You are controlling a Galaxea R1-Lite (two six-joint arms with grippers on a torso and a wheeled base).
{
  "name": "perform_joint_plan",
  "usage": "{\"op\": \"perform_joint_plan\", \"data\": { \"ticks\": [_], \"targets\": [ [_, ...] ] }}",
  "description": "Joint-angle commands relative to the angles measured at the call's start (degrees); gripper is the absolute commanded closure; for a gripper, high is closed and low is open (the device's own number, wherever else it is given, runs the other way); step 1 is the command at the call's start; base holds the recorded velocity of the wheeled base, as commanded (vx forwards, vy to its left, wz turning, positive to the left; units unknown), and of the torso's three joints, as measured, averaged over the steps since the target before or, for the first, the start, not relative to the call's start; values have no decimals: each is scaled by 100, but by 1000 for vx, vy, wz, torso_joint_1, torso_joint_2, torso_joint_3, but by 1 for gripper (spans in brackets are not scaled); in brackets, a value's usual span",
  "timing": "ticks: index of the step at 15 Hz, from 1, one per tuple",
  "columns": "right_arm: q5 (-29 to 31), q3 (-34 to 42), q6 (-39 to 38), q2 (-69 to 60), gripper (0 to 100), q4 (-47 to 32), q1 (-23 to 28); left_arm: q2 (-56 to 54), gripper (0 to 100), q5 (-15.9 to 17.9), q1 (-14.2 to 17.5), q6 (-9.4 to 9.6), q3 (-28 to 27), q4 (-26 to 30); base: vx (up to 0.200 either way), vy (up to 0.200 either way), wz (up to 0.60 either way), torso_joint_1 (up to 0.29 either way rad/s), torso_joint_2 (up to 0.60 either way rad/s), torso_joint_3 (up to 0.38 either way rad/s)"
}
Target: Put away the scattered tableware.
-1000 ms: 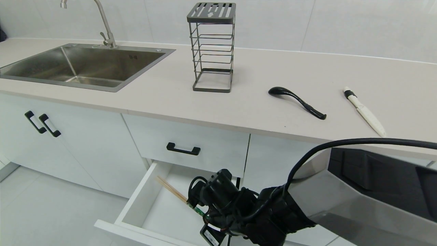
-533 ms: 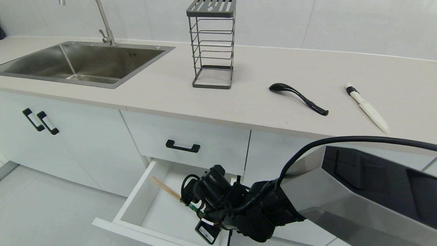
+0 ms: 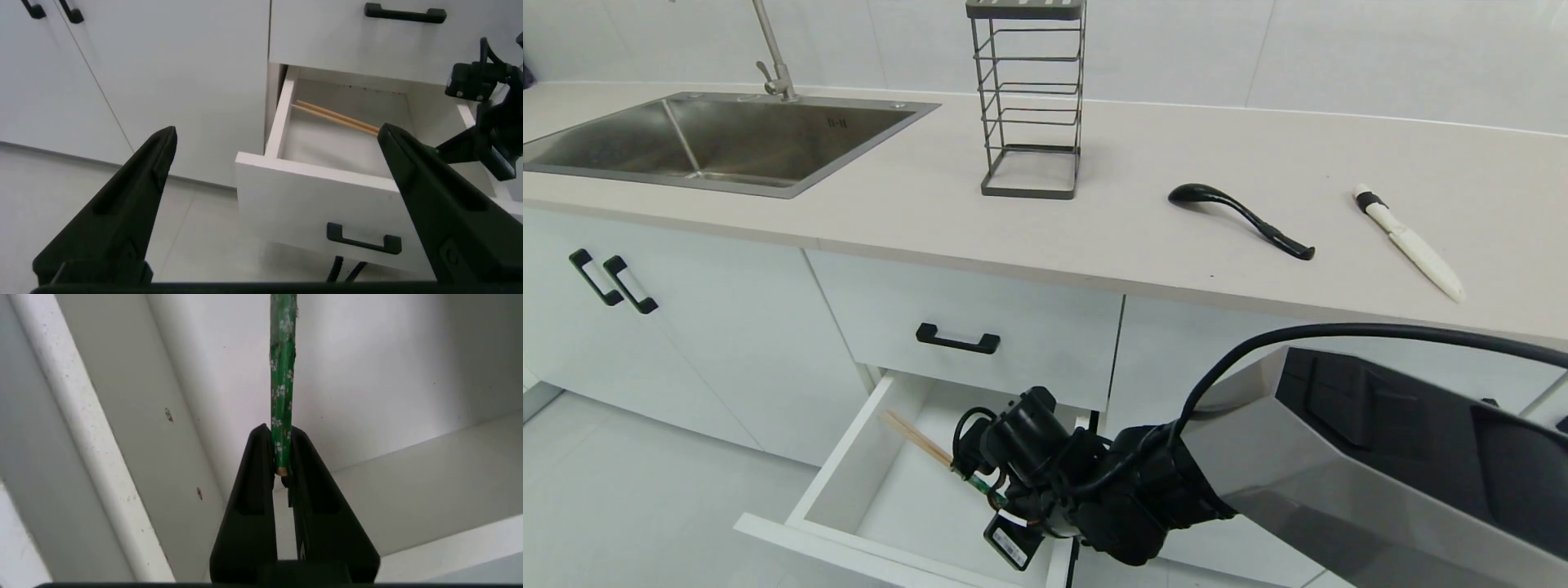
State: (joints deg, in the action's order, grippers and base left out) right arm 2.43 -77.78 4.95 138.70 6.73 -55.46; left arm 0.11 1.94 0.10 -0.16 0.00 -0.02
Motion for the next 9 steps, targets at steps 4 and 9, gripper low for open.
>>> {"op": "perform_joint_plan", "data": {
  "ticks": [4,9],
  "targets": [
    [12,-62,6,25,100,-23,8,-2,0,0,-1,-2,0,11,0,0,0,-137,211,80],
    [337,-554,-3,254,100,-409,52,7,0,0,-1,-2,0,2,0,0,0,-8,25,9]
  ]
}}
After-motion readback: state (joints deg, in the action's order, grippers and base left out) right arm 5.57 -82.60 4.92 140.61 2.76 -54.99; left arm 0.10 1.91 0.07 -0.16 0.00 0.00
